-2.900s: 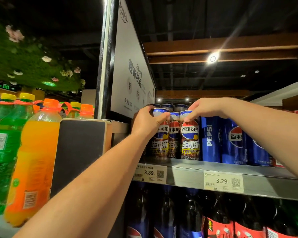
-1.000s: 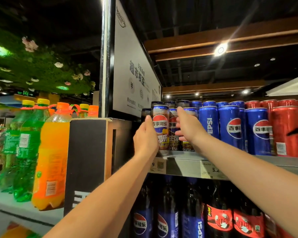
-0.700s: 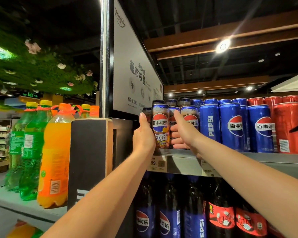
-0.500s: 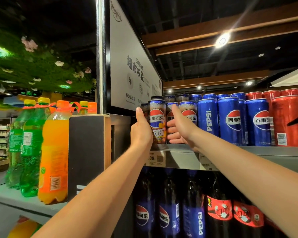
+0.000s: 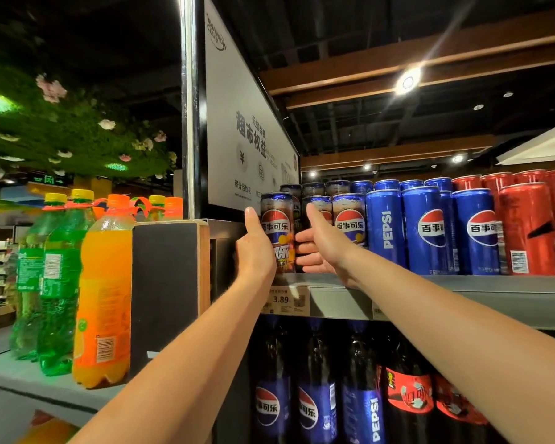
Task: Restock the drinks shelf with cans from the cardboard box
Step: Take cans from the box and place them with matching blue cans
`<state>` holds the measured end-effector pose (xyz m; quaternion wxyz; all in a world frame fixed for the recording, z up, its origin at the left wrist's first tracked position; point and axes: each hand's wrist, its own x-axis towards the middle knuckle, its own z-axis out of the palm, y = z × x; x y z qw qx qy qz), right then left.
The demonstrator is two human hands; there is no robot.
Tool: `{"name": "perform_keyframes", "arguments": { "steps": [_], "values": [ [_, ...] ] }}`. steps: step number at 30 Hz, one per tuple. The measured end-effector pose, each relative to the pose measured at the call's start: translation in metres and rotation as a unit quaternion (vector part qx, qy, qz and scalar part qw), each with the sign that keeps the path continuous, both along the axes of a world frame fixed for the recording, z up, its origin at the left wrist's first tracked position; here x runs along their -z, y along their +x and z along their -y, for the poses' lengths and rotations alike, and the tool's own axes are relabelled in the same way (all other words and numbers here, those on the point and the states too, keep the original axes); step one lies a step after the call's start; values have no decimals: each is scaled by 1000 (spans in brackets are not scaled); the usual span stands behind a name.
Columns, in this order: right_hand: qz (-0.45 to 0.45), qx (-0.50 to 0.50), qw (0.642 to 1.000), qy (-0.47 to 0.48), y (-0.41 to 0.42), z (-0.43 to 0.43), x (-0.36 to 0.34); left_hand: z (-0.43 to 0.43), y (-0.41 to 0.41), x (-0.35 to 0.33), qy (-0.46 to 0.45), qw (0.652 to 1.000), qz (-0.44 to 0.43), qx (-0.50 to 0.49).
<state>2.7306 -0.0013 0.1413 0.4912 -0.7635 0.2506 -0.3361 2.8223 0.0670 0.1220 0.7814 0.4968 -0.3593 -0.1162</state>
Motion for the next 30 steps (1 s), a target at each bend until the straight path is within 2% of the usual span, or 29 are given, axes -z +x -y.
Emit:
{"name": "perform_keyframes", "arguments": {
  "steps": [10, 13, 15, 17, 20, 25, 27, 30],
  "values": [
    [-4, 29, 999, -26, -10, -9, -2, -17, -3, 2, 32, 999, 17, -2],
    [-72, 105, 981, -146, -24, -12, 1, -27, -1, 11, 66, 992, 100, -26],
    [-175, 156, 931, -280, -38, -13, 5, -32, 0, 18, 91, 973, 209, -44],
    [-257, 168, 880, -362, -53, -12, 11, -36, -3, 23, 117, 941, 309, -72],
    [-282, 169, 863, -383, -74, -12, 20, -41, -17, 25, 172, 892, 402, -116],
    [-303, 173, 810, -471, -105, -33, 30, -59, -52, 33, 247, 824, 472, -191],
    [-291, 170, 795, -505, -124, -40, 35, -68, -69, 42, 270, 813, 475, -202],
    [-291, 164, 792, -512, -155, -50, 48, -82, -98, 58, 304, 802, 462, -226]
  ]
}}
